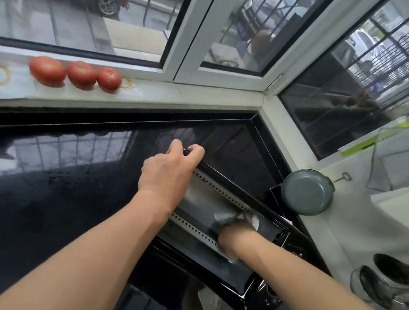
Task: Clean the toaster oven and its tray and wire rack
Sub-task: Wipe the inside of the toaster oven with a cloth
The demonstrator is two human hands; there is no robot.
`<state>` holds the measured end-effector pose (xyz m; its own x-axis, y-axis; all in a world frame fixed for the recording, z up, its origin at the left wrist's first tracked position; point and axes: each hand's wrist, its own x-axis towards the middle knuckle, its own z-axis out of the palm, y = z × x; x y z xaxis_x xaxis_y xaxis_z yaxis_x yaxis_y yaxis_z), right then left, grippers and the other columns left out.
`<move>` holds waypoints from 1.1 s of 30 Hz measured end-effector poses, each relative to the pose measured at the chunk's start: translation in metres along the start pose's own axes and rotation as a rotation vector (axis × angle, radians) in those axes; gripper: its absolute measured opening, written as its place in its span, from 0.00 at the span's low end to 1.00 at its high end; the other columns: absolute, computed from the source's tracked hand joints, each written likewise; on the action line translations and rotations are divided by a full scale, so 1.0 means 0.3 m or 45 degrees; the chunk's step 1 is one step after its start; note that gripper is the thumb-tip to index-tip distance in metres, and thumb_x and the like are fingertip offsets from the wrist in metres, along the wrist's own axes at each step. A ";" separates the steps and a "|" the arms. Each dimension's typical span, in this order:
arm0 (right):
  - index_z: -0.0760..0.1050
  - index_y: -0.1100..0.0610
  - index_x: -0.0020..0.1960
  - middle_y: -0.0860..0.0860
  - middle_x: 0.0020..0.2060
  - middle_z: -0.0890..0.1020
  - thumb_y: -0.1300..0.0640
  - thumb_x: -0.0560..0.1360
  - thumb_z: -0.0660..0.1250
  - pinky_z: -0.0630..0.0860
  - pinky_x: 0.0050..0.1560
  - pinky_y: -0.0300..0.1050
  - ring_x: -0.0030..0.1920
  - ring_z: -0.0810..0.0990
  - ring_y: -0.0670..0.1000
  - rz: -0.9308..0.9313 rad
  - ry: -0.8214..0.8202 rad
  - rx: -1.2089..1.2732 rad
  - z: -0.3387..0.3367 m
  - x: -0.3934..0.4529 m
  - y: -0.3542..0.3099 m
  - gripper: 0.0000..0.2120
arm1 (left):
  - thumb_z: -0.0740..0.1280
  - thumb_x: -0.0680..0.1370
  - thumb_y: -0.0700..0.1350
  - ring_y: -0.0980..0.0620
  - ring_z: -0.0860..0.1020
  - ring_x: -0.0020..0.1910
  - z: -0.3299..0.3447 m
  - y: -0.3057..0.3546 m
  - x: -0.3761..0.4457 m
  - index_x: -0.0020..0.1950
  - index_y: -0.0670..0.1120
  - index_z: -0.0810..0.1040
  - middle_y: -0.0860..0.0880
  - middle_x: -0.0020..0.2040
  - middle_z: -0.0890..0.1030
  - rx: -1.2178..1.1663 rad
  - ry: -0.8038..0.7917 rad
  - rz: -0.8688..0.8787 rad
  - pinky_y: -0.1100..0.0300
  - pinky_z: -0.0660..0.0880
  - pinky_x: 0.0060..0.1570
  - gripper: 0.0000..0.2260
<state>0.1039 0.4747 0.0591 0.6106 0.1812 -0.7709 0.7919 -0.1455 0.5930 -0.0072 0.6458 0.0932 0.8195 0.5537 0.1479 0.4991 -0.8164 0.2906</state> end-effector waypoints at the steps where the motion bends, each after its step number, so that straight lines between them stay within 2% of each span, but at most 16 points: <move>1: 0.70 0.51 0.73 0.55 0.78 0.63 0.55 0.77 0.67 0.56 0.70 0.71 0.77 0.58 0.66 -0.024 0.016 -0.053 0.007 -0.026 -0.011 0.25 | 0.66 0.76 0.33 0.45 0.69 0.29 -0.001 0.001 0.003 0.70 0.49 0.59 0.45 0.53 0.69 -0.002 -0.002 0.001 0.55 0.66 0.30 0.27; 3: 0.75 0.51 0.68 0.55 0.73 0.70 0.54 0.78 0.64 0.59 0.70 0.68 0.74 0.64 0.65 -0.031 0.091 -0.146 0.023 -0.094 -0.033 0.19 | 0.66 0.76 0.33 0.45 0.69 0.29 -0.003 0.003 0.013 0.70 0.49 0.59 0.46 0.52 0.67 -0.008 -0.007 0.000 0.55 0.65 0.30 0.27; 6: 0.77 0.55 0.66 0.55 0.66 0.77 0.55 0.79 0.63 0.63 0.69 0.61 0.69 0.70 0.63 -0.004 0.191 -0.163 0.040 -0.214 -0.050 0.16 | 0.67 0.75 0.33 0.47 0.68 0.28 -0.007 0.006 0.021 0.70 0.49 0.60 0.46 0.51 0.65 -0.011 -0.021 0.002 0.55 0.64 0.30 0.28; 11: 0.74 0.60 0.67 0.56 0.61 0.78 0.58 0.77 0.65 0.67 0.63 0.55 0.63 0.72 0.62 -0.023 0.346 -0.188 0.068 -0.402 -0.026 0.18 | 0.67 0.74 0.32 0.46 0.69 0.29 -0.010 0.002 0.023 0.70 0.48 0.60 0.45 0.53 0.69 -0.009 -0.028 0.028 0.56 0.62 0.28 0.29; 14: 0.73 0.63 0.64 0.57 0.56 0.78 0.59 0.78 0.64 0.68 0.58 0.53 0.58 0.73 0.60 -0.073 0.412 -0.223 0.111 -0.478 0.000 0.16 | 0.67 0.74 0.32 0.48 0.66 0.27 -0.010 0.001 0.024 0.70 0.48 0.60 0.45 0.52 0.69 -0.012 -0.036 0.043 0.57 0.53 0.25 0.29; 16: 0.72 0.65 0.63 0.59 0.54 0.78 0.59 0.79 0.60 0.69 0.58 0.54 0.57 0.73 0.60 -0.100 0.473 -0.216 0.144 -0.501 0.015 0.15 | 0.67 0.74 0.31 0.49 0.62 0.25 -0.005 0.000 0.024 0.69 0.48 0.60 0.45 0.50 0.66 -0.024 -0.033 0.037 0.57 0.52 0.25 0.28; 19: 0.70 0.67 0.64 0.62 0.56 0.79 0.59 0.80 0.56 0.69 0.64 0.56 0.60 0.73 0.62 -0.147 0.519 -0.208 0.175 -0.498 0.025 0.16 | 0.66 0.74 0.31 0.48 0.65 0.26 -0.001 -0.004 0.020 0.68 0.48 0.60 0.45 0.49 0.63 -0.041 -0.029 0.032 0.57 0.52 0.25 0.27; 22: 0.68 0.67 0.67 0.61 0.56 0.80 0.58 0.80 0.59 0.66 0.67 0.56 0.60 0.73 0.61 -0.213 0.513 -0.182 0.179 -0.465 0.013 0.19 | 0.67 0.73 0.31 0.46 0.68 0.28 -0.002 -0.008 0.014 0.68 0.48 0.60 0.45 0.50 0.66 -0.048 -0.023 0.041 0.57 0.56 0.26 0.28; 25: 0.50 0.72 0.77 0.65 0.62 0.76 0.57 0.79 0.62 0.59 0.72 0.60 0.67 0.68 0.65 -0.200 0.503 -0.224 0.174 -0.404 -0.021 0.35 | 0.68 0.72 0.31 0.45 0.71 0.29 -0.003 -0.005 0.012 0.68 0.47 0.59 0.44 0.52 0.70 -0.039 -0.017 0.047 0.56 0.60 0.28 0.29; 27: 0.43 0.72 0.78 0.67 0.65 0.74 0.55 0.80 0.61 0.56 0.74 0.61 0.71 0.66 0.66 -0.136 0.510 -0.206 0.165 -0.359 -0.027 0.38 | 0.68 0.73 0.31 0.45 0.71 0.29 -0.005 -0.005 0.015 0.68 0.48 0.59 0.44 0.52 0.70 -0.036 -0.021 0.045 0.56 0.61 0.28 0.29; 30: 0.41 0.71 0.78 0.67 0.65 0.74 0.56 0.79 0.60 0.56 0.74 0.62 0.71 0.66 0.66 -0.094 0.485 -0.154 0.146 -0.296 -0.020 0.39 | 0.67 0.72 0.31 0.45 0.70 0.28 -0.008 -0.005 0.019 0.68 0.47 0.59 0.44 0.51 0.69 -0.029 -0.033 0.053 0.57 0.57 0.26 0.29; 33: 0.43 0.68 0.79 0.66 0.69 0.71 0.58 0.78 0.60 0.57 0.73 0.62 0.71 0.66 0.67 -0.095 0.414 -0.148 0.125 -0.231 -0.010 0.38 | 0.67 0.72 0.31 0.46 0.69 0.27 -0.003 -0.004 0.027 0.68 0.47 0.60 0.44 0.51 0.68 -0.021 -0.033 0.052 0.57 0.56 0.25 0.29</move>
<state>0.0590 0.4260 0.1020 0.5054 0.4904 -0.7100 0.8184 -0.0116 0.5746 -0.0014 0.6515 0.0949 0.8464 0.5151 0.1353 0.4604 -0.8354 0.3002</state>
